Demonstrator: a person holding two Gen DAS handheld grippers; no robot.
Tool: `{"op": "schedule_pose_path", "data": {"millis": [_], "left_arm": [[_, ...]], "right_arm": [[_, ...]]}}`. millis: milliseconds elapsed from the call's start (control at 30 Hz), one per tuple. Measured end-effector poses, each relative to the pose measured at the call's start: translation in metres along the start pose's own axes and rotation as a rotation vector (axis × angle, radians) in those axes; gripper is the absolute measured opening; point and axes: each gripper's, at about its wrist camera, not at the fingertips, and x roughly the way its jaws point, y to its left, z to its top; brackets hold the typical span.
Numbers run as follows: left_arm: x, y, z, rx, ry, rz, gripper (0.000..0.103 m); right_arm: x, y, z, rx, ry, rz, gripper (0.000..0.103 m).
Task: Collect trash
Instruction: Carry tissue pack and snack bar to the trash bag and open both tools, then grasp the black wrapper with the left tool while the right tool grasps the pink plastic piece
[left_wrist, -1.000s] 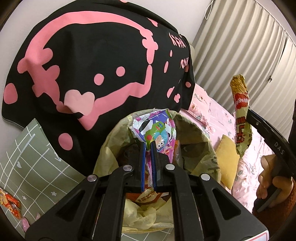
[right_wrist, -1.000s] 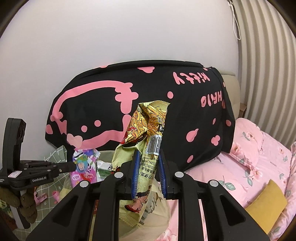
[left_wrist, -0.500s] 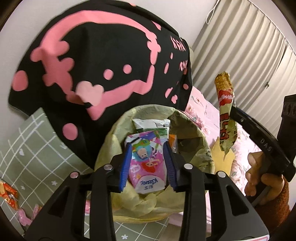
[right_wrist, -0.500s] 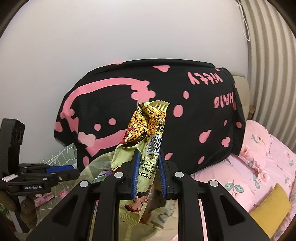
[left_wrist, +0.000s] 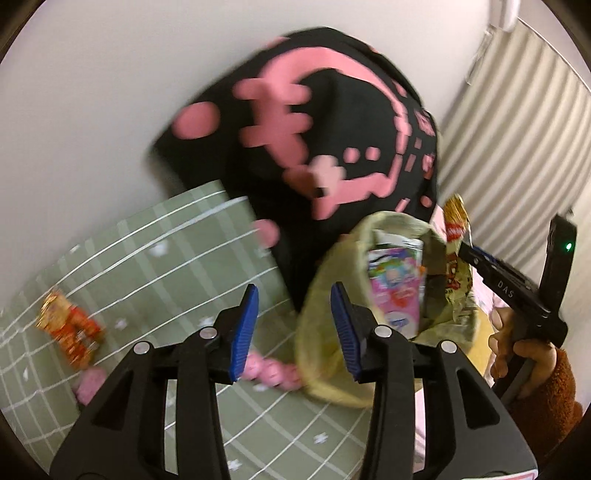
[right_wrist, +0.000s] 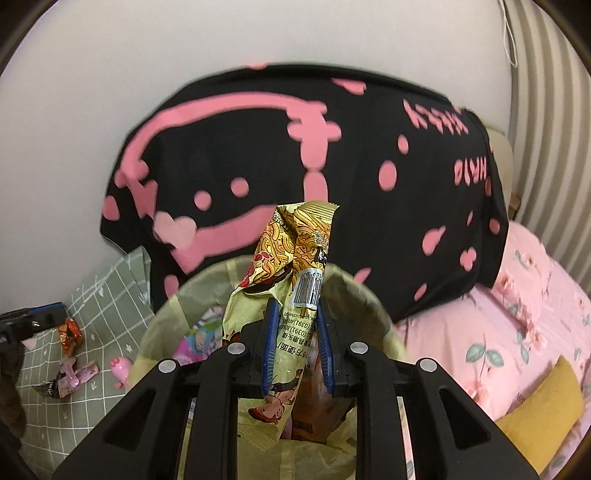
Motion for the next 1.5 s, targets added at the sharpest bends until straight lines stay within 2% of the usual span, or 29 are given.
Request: {"op": "schedule_pose_path", "data": {"millis": [67,100,133,300,467,633,800,1100,1233,1367,1500], "left_arm": [[-0.008,0.017,-0.007,-0.03,-0.012,0.024,0.041],[-0.012,0.025,-0.011,-0.041,-0.018,0.035,0.043],[-0.016,0.032,-0.015,-0.052,-0.023,0.045,0.045],[-0.031,0.072,-0.037,-0.123,-0.027,0.105,0.045],[-0.051,0.116,-0.061,-0.178,-0.05,0.183,0.046],[-0.073,0.161,-0.09,-0.217,-0.057,0.276,0.046],[-0.086,0.196,-0.117,-0.302,-0.039,0.325,0.046],[-0.103,0.213,-0.146,-0.367,-0.025,0.35,0.046],[-0.105,0.206,-0.153,-0.344,-0.01,0.351,0.046],[-0.108,0.206,-0.159,-0.345,-0.002,0.356,0.046],[-0.116,0.207,-0.164,-0.364,-0.014,0.355,0.046]], "right_arm": [[0.005,0.0,-0.007,0.017,0.027,0.002,0.027],[0.006,0.0,-0.01,0.018,0.035,0.003,0.035],[0.006,0.0,-0.013,0.019,0.04,0.003,0.038],[0.002,0.009,-0.023,0.009,0.057,-0.013,0.038],[-0.013,0.032,-0.02,-0.03,0.017,0.003,0.038],[-0.023,0.069,-0.015,-0.069,-0.017,0.073,0.038],[-0.018,0.109,-0.022,-0.106,0.001,0.161,0.038],[0.018,0.192,-0.058,-0.194,0.114,0.348,0.038],[0.032,0.224,-0.073,-0.236,0.156,0.426,0.038],[0.049,0.262,-0.085,-0.313,0.2,0.509,0.038],[0.069,0.299,-0.098,-0.409,0.255,0.551,0.038]]}}
